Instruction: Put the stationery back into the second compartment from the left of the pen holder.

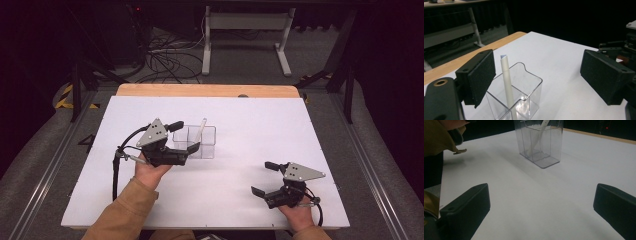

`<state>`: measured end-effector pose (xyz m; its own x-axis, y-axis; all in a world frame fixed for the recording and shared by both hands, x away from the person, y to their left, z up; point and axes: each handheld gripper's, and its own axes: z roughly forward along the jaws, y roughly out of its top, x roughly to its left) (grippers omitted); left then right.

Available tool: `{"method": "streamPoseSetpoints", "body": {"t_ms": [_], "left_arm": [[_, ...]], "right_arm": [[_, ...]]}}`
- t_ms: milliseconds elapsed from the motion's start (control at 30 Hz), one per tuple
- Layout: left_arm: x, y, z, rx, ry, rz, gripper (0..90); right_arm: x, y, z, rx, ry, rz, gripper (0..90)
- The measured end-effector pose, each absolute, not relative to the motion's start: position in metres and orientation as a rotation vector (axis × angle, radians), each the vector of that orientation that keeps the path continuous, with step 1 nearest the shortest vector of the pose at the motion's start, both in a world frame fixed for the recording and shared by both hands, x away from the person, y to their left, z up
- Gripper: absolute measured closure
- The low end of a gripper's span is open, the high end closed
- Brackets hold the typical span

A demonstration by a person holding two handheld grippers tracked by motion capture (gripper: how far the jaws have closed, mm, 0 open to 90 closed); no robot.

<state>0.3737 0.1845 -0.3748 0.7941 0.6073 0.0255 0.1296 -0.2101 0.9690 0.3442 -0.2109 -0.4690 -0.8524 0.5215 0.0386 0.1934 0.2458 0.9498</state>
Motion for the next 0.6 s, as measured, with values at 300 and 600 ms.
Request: {"method": "streamPoseSetpoints", "body": {"t_ms": [300, 600], "left_arm": [[0.354, 0.205, -0.374, 1.767, 0.568, 0.501, 5.0], [0.335, 0.241, -0.384, 1.753, 0.616, 0.51, 0.5]], "right_arm": [[0.344, -0.211, -0.469, 0.657, 2.236, 1.645, 1.4], [0.344, -0.211, -0.469, 0.656, 2.236, 1.645, 1.4]]}}
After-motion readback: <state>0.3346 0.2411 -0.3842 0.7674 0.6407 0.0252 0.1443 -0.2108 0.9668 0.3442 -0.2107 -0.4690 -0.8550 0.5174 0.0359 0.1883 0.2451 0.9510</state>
